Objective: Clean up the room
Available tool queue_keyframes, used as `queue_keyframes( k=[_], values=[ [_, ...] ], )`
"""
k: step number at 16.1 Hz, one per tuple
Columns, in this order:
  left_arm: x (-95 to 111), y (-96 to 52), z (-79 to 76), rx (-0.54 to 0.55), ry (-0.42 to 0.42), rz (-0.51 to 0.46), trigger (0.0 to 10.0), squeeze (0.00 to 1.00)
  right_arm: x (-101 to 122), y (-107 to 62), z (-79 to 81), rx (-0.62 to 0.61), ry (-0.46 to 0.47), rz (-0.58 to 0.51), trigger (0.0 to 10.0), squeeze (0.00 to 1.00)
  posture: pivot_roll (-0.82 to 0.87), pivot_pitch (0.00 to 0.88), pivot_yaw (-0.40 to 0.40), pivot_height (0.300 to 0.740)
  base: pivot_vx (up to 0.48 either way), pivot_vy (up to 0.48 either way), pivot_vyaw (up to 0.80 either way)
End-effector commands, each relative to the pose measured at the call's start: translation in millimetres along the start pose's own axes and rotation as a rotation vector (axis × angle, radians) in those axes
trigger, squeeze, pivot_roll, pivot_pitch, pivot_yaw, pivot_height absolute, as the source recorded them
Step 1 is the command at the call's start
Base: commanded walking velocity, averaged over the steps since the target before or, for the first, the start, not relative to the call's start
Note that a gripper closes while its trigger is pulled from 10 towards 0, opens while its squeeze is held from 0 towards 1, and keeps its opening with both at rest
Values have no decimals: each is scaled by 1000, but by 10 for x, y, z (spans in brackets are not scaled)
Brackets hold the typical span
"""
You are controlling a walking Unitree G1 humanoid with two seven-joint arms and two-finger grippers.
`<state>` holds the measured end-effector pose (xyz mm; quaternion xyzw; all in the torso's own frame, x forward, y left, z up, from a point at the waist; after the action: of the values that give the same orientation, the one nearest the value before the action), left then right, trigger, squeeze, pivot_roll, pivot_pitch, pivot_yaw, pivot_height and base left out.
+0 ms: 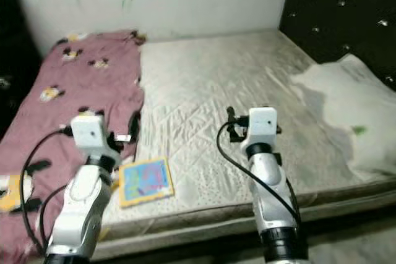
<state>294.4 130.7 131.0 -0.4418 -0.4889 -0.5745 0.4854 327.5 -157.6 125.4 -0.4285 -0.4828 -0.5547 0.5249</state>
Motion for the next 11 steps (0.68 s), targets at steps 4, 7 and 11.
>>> queue_keyframes(
  k=[4, 7, 11],
  values=[
    [3, 21, 86, 29, 2, 3, 10000, 0, 68, 23, 106, 42, 13, -31, 10000, 0, -93, 0, 41, 740, 0, 480, 0],
    [27, 13, 60, 11, 2, -19, 10000, 0, 47, 11, 112, 51, -6, -23, 10000, 0, -93, 0, 39, 740, 0, 320, 0],
    [49, 0, 52, -20, -13, -36, 10000, 0, 58, 2, 137, 79, -39, -37, 10000, 0, -93, 0, 39, 740, 0, 0, 328]
  ],
)
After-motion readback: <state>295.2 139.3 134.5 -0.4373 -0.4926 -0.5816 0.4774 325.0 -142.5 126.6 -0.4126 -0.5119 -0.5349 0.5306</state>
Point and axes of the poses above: a point about 5 cm out from each wrist's last joint towards the gripper, its own y axis pointing out of the wrist towards the gripper, its own x axis along the axis of the wrist's last joint, z = x × y, the point moved 1 cm from there along y, pointing out of the wrist towards the gripper, and after that the axes turned 13 degrees about y, right-handed, at the moved point
